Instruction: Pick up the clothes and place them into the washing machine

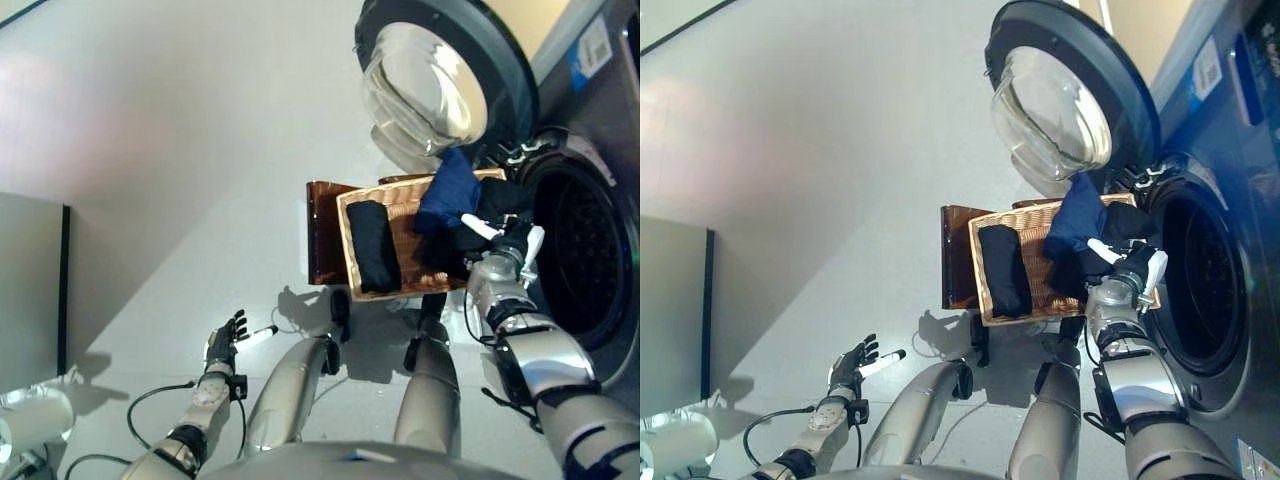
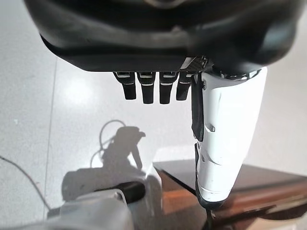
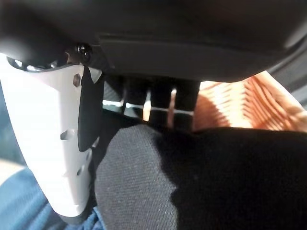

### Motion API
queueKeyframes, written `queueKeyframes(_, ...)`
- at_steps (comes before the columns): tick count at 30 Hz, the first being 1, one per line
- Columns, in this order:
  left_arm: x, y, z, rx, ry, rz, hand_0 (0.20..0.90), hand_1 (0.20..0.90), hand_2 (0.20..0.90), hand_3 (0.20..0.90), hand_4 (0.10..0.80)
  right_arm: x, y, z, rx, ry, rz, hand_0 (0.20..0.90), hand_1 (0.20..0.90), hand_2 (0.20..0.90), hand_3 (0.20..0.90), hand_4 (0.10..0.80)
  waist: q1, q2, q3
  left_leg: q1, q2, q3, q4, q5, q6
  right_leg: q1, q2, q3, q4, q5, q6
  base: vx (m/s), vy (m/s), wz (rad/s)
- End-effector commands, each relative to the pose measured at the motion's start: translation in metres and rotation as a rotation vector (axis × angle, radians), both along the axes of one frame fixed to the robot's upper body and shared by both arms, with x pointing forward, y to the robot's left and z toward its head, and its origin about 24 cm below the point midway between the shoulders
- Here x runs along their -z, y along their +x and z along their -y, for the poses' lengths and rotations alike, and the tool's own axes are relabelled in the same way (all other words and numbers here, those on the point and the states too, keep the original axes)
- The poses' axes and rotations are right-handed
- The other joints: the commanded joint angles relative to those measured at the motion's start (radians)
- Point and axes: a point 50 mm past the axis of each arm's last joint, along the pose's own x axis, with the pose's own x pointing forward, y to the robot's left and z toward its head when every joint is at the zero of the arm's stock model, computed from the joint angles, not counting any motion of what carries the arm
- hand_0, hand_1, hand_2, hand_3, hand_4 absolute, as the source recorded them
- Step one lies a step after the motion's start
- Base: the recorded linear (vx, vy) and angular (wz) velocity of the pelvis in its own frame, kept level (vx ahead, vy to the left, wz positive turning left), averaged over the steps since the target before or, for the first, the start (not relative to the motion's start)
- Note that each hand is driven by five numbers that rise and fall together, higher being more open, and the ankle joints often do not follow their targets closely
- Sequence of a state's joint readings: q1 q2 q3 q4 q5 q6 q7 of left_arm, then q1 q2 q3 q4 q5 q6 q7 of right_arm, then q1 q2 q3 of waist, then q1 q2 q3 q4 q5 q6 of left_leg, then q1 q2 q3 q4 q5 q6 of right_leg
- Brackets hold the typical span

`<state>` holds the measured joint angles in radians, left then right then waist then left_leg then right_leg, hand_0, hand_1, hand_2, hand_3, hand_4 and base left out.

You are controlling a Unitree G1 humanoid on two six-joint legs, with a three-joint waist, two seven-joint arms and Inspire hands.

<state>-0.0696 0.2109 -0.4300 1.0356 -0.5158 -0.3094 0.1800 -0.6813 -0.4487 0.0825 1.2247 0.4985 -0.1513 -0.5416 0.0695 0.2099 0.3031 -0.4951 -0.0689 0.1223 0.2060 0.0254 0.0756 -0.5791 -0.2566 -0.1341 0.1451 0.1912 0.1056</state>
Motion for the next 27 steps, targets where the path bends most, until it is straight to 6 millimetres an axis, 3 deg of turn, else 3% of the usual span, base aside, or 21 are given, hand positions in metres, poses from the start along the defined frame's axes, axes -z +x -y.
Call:
queueKeyframes(1, 0.002, -0.013, -0.013, -0.015, 0.019, -0.004, 0.900, 0.900, 0.900, 0.900, 0.800, -0.047, 0.014, 0.014, 0.051, 0.039, 0.304, 0.200, 0.200, 0.200, 0.200, 0.300, 0.012, 0.046, -0.017, 0.000, 0.029, -0.037, -0.076, 0.032, -0.108, 0.069, 0.044, 0.006, 0.060, -0.141, -0.019, 0.000, 0.017, -0.31)
queueKeyframes(9, 0.006, -0.015, -0.003, -0.010, 0.002, -0.026, 0.900, 0.900, 0.900, 0.900, 0.800, -0.019, 0.005, 0.004, 0.158, 0.311, 0.407, 0.200, 0.200, 0.200, 0.200, 0.300, 0.002, 0.071, -0.032, 0.023, 0.024, -0.023, -0.089, 0.025, -0.105, 0.075, 0.044, 0.022, 0.052, -0.141, -0.018, 0.001, 0.012, -0.16)
queueKeyframes(14, 0.005, -0.014, 0.010, 0.019, -0.035, -0.011, 0.900, 0.900, 0.900, 0.900, 0.800, 0.004, -0.003, -0.019, 0.288, 0.610, 0.590, 0.200, 0.200, 0.200, 0.200, 0.300, -0.002, 0.095, -0.032, 0.019, 0.019, -0.021, -0.086, 0.020, -0.102, 0.064, 0.041, 0.027, 0.066, -0.151, -0.019, -0.002, 0.002, -0.01)
queueKeyframes(18, 0.006, -0.017, 0.014, 0.028, -0.045, -0.013, 0.900, 0.900, 0.900, 0.900, 0.800, -0.003, -0.002, -0.015, 0.383, 0.668, 0.686, 0.200, 0.200, 0.200, 0.200, 0.300, 0.007, 0.121, -0.037, 0.017, 0.010, -0.017, -0.088, 0.017, -0.101, 0.062, 0.030, 0.033, 0.063, -0.151, -0.015, 0.011, 0.050, 0.00)
queueKeyframes(20, 0.006, -0.017, 0.015, 0.033, -0.047, -0.011, 0.900, 0.900, 0.900, 0.900, 0.800, -0.012, 0.001, -0.009, 0.404, 0.662, 0.724, 0.200, 0.200, 0.200, 0.200, 0.300, 0.012, 0.131, -0.041, 0.017, 0.006, -0.017, -0.088, 0.015, -0.100, 0.062, 0.027, 0.034, 0.062, -0.151, -0.013, 0.022, 0.044, 0.03)
queueKeyframes(24, 0.002, -0.016, 0.009, 0.045, -0.038, 0.025, 0.900, 0.900, 0.900, 0.900, 0.800, -0.095, 0.015, 0.029, 0.389, 0.510, 0.956, 0.200, 0.200, 0.200, 0.200, 0.300, 0.032, 0.172, -0.059, 0.018, -0.008, -0.014, -0.080, 0.005, -0.098, 0.059, 0.011, 0.047, 0.065, -0.148, -0.006, 0.027, 0.059, 0.02)
queueKeyframes(25, 0.002, -0.016, 0.009, 0.046, -0.039, 0.026, 0.900, 0.900, 0.900, 0.900, 0.800, -0.097, 0.015, 0.029, 0.391, 0.507, 0.956, 0.200, 0.200, 0.200, 0.200, 0.300, 0.034, 0.173, -0.059, 0.018, -0.008, -0.013, -0.079, 0.005, -0.097, 0.058, 0.011, 0.048, 0.066, -0.148, -0.005, 0.022, 0.060, -0.05)
queueKeyframes(26, -0.001, -0.014, 0.001, 0.045, -0.016, 0.045, 0.900, 0.900, 0.900, 0.900, 0.800, -0.156, 0.012, 0.051, 0.363, 0.375, 1.103, 0.200, 0.200, 0.200, 0.200, 0.300, 0.041, 0.186, -0.067, 0.013, -0.014, -0.013, -0.075, 0.001, -0.096, 0.050, 0.005, 0.056, 0.069, -0.149, -0.001, 0.013, 0.044, -0.06)
queueKeyframes(27, -0.001, -0.014, 0.001, 0.045, -0.017, 0.046, 0.900, 0.900, 0.900, 0.900, 0.800, -0.156, 0.012, 0.051, 0.363, 0.374, 1.103, 0.200, 0.200, 0.200, 0.200, 0.300, 0.042, 0.186, -0.067, 0.012, -0.014, -0.012, -0.075, 0.001, -0.096, 0.049, 0.005, 0.056, 0.070, -0.149, -0.001, 0.013, 0.069, 0.01)
